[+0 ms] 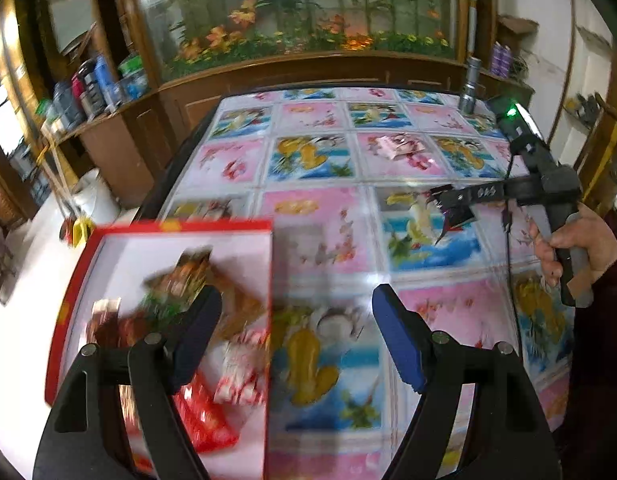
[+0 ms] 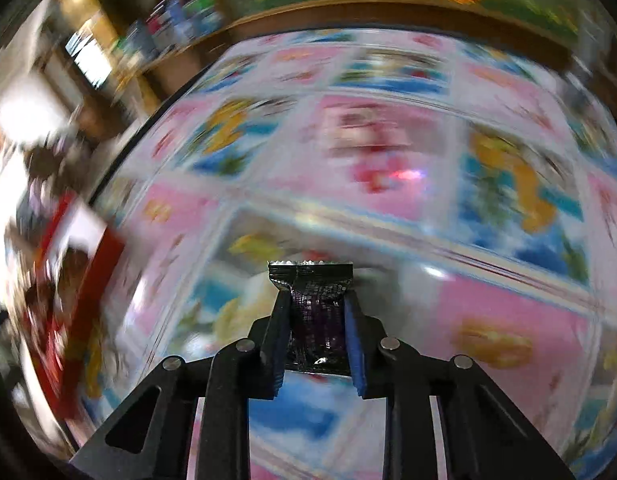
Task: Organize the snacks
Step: 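Grasp the pink Lotso packet with the left tool while the right tool holds the black packet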
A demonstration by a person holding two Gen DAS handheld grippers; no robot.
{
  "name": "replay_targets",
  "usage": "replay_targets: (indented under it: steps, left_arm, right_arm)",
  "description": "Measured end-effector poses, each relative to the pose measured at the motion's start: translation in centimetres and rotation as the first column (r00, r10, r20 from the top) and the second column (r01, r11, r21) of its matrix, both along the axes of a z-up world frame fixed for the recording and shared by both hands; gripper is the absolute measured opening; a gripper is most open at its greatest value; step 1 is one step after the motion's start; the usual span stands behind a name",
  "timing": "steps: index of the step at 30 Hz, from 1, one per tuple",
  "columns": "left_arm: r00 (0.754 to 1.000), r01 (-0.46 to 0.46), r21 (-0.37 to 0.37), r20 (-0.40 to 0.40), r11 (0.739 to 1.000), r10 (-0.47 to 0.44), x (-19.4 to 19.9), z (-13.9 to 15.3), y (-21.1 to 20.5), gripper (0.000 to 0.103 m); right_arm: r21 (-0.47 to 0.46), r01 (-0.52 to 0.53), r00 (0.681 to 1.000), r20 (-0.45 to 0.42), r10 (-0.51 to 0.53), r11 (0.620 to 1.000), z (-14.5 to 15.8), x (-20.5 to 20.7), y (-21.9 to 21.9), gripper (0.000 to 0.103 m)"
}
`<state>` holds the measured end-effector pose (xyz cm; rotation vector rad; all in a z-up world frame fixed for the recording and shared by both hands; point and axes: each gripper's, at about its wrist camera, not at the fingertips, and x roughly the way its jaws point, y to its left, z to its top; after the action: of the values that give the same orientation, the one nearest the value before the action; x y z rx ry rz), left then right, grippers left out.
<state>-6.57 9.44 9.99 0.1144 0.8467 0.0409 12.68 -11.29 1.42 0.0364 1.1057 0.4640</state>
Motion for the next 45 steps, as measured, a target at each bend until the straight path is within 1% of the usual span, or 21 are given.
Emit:
replay_targets:
  steps: [2,3,4,5,7,8,11,12,16,17,19,21,22,23,25,27,30,33,38,40,45]
  left_arm:
    - [0.999,0.033,0.051,0.028,0.998,-0.035,2.1,0.9,-1.4,0.078]
    - [0.997,0.054,0.072,0.044,0.996,-0.057,3.2,1.5,-2.2,0.078]
    - [0.995,0.077,0.087,0.055,0.993,-0.082,4.5,2.0,-3.0,0.078]
    - [0.993,0.097,0.095,0.059,0.991,-0.102,5.5,2.4,-3.7,0.078]
    - [0.988,0.138,0.114,0.060,0.984,-0.145,8.1,2.9,-5.5,0.078]
    - [0.984,0.158,0.136,0.059,0.978,-0.167,9.6,3.1,-6.5,0.078]
    - [0.977,0.204,0.211,0.018,0.956,-0.213,14.5,2.7,-9.6,0.078]
    - [0.977,0.209,0.211,0.001,0.955,-0.214,15.6,2.5,-10.1,0.078]
    - [0.980,0.195,0.149,-0.071,0.969,-0.186,21.3,0.3,-12.5,0.078]
    - [0.977,0.209,0.150,-0.084,0.966,-0.198,22.4,-0.5,-13.2,0.078]
    - [0.967,0.241,0.195,-0.125,0.951,-0.220,24.3,-2.2,-14.5,0.078]
    - [0.949,0.294,0.238,-0.187,0.926,-0.253,25.9,-4.4,-15.2,0.078]
    - [0.946,0.302,0.251,-0.197,0.920,-0.257,26.2,-4.9,-15.2,0.078]
    - [0.943,0.314,0.250,-0.196,0.916,-0.269,26.5,-5.3,-15.2,0.078]
    - [0.927,0.361,0.209,-0.192,0.909,-0.323,26.9,-5.3,-15.2,0.078]
    - [0.902,0.420,0.199,-0.204,0.886,-0.381,26.8,-5.5,-15.5,0.078]
    - [0.863,0.500,0.259,-0.231,0.827,-0.449,26.6,-6.6,-16.1,0.078]
    - [0.839,0.538,0.241,-0.246,0.808,-0.486,27.0,-7.1,-16.0,0.078]
    - [0.822,0.564,0.242,-0.254,0.790,-0.509,27.9,-8.0,-15.8,0.078]
    - [0.819,0.571,0.235,-0.236,0.786,-0.524,28.1,-8.0,-15.7,0.078]
    - [0.823,0.565,0.198,-0.199,0.801,-0.532,28.3,-8.2,-16.1,0.078]
  right_arm:
    - [0.093,0.111,0.993,-0.035,-0.108,0.989,0.0,1.1,-3.2,0.026]
    - [0.148,0.170,0.985,-0.053,-0.164,0.974,0.1,1.6,-5.0,0.026]
    - [0.221,0.244,0.969,-0.083,-0.231,0.944,0.1,2.0,-7.3,0.026]
    - [0.268,0.289,0.957,-0.103,-0.271,0.919,0.1,2.1,-8.7,0.026]
    - [0.377,0.390,0.921,-0.148,-0.361,0.840,0.2,2.2,-12.0,0.026]
    - [0.438,0.433,0.900,-0.169,-0.401,0.788,0.3,2.0,-13.6,0.026]
    - [0.553,0.479,0.870,-0.195,-0.452,0.682,0.8,1.4,-16.1,0.026]
    - [0.569,0.482,0.866,-0.195,-0.460,0.666,1.0,1.3,-16.5,0.026]
    - [0.629,0.482,0.859,-0.203,-0.470,0.610,2.0,0.9,-17.7,0.026]
    - [0.645,0.482,0.859,-0.213,-0.466,0.593,1.9,0.9,-18.0,0.026]
    - [0.657,0.491,0.854,-0.234,-0.465,0.572,1.8,1.0,-18.6,0.026]
    - [0.661,0.514,0.843,-0.271,-0.465,0.546,1.3,1.4,-19.4,0.026]
    - [0.662,0.525,0.838,-0.292,-0.462,0.534,1.0,1.6,-19.6,0.026]
    - [0.661,0.530,0.835,-0.299,-0.461,0.531,0.8,1.6,-19.7,0.026]
    - [0.659,0.531,0.836,-0.304,-0.457,0.533,0.8,1.8,-19.4,0.026]
    - [0.665,0.527,0.839,-0.308,-0.448,0.530,0.7,1.9,-19.1,0.026]
    - [0.667,0.527,0.840,-0.313,-0.444,0.527,0.6,1.9,-18.7,0.026]
    - [0.659,0.542,0.829,-0.316,-0.462,0.522,0.5,1.9,-18.8,0.026]
    - [0.642,0.557,0.819,-0.316,-0.479,0.527,0.2,1.8,-18.7,0.026]
    - [0.637,0.560,0.816,-0.314,-0.485,0.530,0.3,1.9,-18.6,0.026]
    - [0.618,0.564,0.814,-0.305,-0.495,0.548,0.3,2.1,-18.2,0.026]
